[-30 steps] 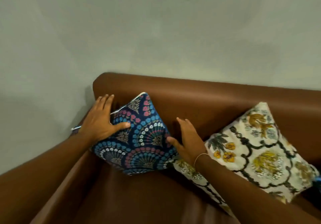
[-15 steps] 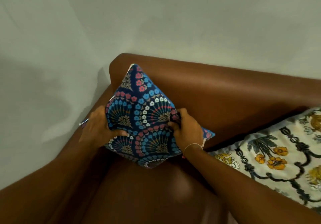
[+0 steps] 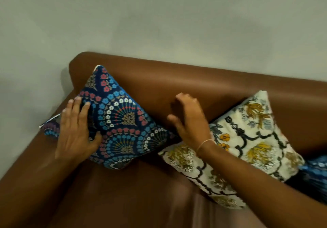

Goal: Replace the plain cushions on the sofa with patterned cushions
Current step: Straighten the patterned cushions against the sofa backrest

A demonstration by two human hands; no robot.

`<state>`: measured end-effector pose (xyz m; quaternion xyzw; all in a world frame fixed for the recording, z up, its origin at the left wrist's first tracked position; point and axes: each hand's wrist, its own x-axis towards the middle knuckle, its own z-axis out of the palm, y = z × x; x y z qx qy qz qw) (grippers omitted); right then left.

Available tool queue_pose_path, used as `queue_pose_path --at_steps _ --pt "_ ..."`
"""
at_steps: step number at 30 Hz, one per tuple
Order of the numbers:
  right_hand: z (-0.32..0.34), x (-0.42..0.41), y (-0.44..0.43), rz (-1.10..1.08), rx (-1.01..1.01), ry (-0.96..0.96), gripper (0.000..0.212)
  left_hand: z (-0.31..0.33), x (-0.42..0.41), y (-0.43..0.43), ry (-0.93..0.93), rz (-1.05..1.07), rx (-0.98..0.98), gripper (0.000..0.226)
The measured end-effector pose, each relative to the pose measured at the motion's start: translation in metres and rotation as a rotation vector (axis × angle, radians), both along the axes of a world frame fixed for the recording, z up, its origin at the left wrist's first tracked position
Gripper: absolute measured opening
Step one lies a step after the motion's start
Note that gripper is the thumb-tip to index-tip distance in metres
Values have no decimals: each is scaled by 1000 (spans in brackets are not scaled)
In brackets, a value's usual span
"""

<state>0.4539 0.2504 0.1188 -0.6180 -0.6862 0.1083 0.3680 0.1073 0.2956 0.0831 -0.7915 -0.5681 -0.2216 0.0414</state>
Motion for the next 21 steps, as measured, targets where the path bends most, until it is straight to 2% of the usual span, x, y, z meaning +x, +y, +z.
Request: queue_pose_path --at_steps 2,5,7,9,11,13,15,18,21 --pt "20 63 -15 -81 125 -57 60 4 41 -12 -61 -63 15 92" --pt "30 168 -61 -227 100 -75 70 7 124 -39 -118 -176 -68 94" --pt "22 223 -94 -285 -75 -45 89 6 179 -58 -199 -217 -248 104" --pt "7 262 -120 -285 -365 -26 116 4 231 -72 -190 -227 -481 123" --pt "-13 288 -140 -225 -645 -75 141 -3 267 -80 -51 -224 -672 143" --pt "-33 297 -153 -199 -819 -94 152 -13 287 -87 93 -228 -760 153" --pt "-54 296 -160 -212 -824 -151 142 -22 298 -92 140 -187 -767 150" --pt "-68 283 -163 -288 -702 -272 96 -28 306 -100 100 -105 -668 130" --pt "-64 273 -164 -384 -548 -274 68 -21 306 -103 16 -83 -540 122"
